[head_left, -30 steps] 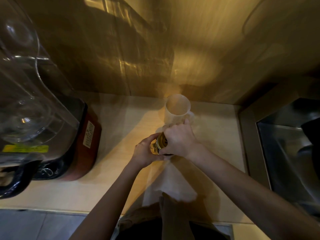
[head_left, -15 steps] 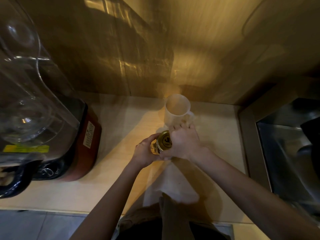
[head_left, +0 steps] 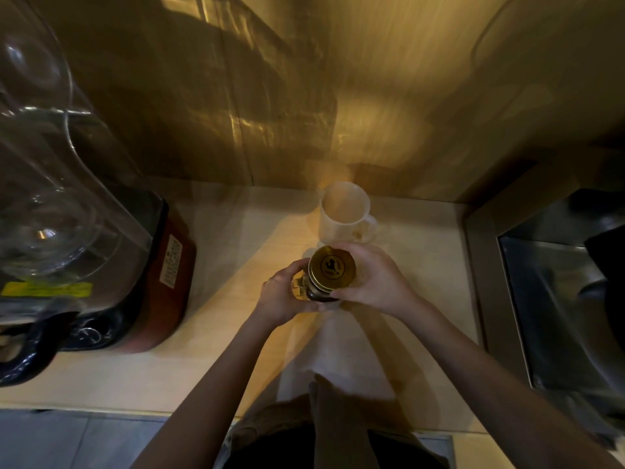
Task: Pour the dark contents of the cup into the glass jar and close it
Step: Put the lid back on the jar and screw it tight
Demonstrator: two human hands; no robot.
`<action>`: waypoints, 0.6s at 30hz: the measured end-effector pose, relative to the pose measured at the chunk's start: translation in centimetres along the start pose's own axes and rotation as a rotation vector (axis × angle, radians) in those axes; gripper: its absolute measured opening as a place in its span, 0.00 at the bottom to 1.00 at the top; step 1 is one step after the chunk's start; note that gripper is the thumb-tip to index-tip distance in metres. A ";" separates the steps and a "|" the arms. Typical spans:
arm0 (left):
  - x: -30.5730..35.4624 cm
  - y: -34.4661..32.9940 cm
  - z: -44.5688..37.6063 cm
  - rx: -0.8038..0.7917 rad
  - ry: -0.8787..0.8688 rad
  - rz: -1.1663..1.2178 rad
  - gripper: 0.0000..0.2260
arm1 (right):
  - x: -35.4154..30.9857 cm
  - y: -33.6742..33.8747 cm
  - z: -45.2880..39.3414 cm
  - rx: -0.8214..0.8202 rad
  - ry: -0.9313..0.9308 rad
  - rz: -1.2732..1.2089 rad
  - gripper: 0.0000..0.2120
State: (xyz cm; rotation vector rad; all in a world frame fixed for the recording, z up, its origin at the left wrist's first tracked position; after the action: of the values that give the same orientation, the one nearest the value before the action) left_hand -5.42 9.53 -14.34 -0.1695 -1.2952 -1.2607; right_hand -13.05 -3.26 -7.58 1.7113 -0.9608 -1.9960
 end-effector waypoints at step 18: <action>0.0 -0.3 0.0 -0.009 -0.003 -0.006 0.40 | -0.9 -1.9 -0.5 -0.036 -0.177 0.445 0.37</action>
State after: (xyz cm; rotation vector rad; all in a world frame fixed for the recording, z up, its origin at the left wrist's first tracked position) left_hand -5.65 9.46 -14.47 -0.1742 -1.2940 -1.2720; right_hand -12.06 -1.46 -8.30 1.1831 -1.2301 -1.8671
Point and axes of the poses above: each hand's wrist, its own z-axis away from the middle knuckle, its own y-axis out of the back of the hand, x = y × z, the point moved 7 cm from there along -z, towards the middle knuckle, and after that the axes turned 3 degrees about -z, right-handed, at the moved point
